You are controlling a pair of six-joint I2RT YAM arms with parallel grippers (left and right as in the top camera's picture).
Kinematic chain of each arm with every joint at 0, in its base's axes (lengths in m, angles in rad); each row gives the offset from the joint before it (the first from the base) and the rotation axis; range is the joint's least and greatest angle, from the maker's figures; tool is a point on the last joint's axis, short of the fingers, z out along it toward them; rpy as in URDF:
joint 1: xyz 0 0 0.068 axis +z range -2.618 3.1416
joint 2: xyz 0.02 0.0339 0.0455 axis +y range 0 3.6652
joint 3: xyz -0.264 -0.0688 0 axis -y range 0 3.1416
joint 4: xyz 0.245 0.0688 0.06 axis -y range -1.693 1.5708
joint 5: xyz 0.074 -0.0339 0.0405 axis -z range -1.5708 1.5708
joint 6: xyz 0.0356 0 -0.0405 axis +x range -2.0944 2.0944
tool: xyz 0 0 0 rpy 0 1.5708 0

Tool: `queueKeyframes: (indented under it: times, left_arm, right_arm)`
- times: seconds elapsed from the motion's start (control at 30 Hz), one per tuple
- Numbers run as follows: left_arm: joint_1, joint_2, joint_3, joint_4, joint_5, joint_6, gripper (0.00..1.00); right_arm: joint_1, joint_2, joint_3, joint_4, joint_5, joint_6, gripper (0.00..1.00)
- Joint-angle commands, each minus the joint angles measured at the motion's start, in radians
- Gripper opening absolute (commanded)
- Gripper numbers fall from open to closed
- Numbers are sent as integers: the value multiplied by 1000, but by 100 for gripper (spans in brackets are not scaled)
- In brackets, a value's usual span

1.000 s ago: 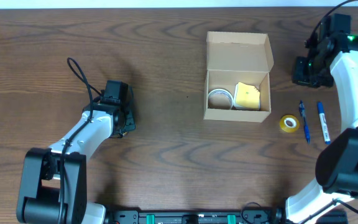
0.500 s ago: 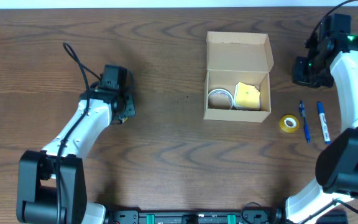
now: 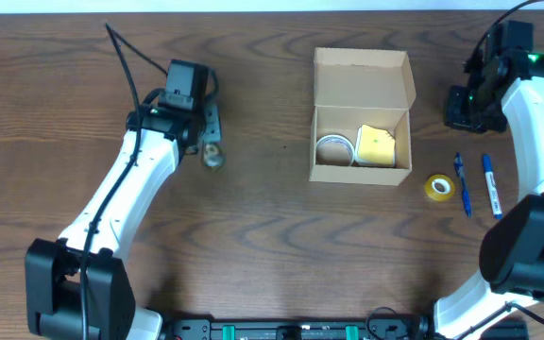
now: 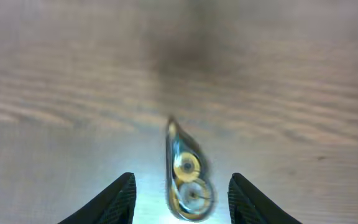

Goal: Pack container
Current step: 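Lift the correction tape with left gripper and carry it toward the box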

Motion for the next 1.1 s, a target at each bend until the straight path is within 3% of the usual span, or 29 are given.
queueKeyframes:
  times: [0.0,0.43,0.5,0.7,0.77,0.93,1.07]
  left_arm:
    - [-19,21,61,-3,-11,27,49]
    - [-31,183,80,-47,-6,34,52]
    - [-35,214,80,-55,4,-9,52]
    - [-41,230,80,-59,11,-246,54]
    - [-50,230,80,-60,-12,-351,49]
    - [-97,230,79,-103,-195,-755,43]
    - [-141,235,79,-16,-200,-813,46]
  right_arm:
    - [14,-28,1,0,-3,-16,10]
    - [26,-28,1,0,-3,-24,10]
    - [27,-28,1,0,-3,-24,10]
    - [27,-28,1,8,-3,-35,11]
    - [27,-28,1,8,-3,-35,11]
    - [27,-28,1,1,-3,-35,11]
    - [28,-28,1,0,-3,-35,11]
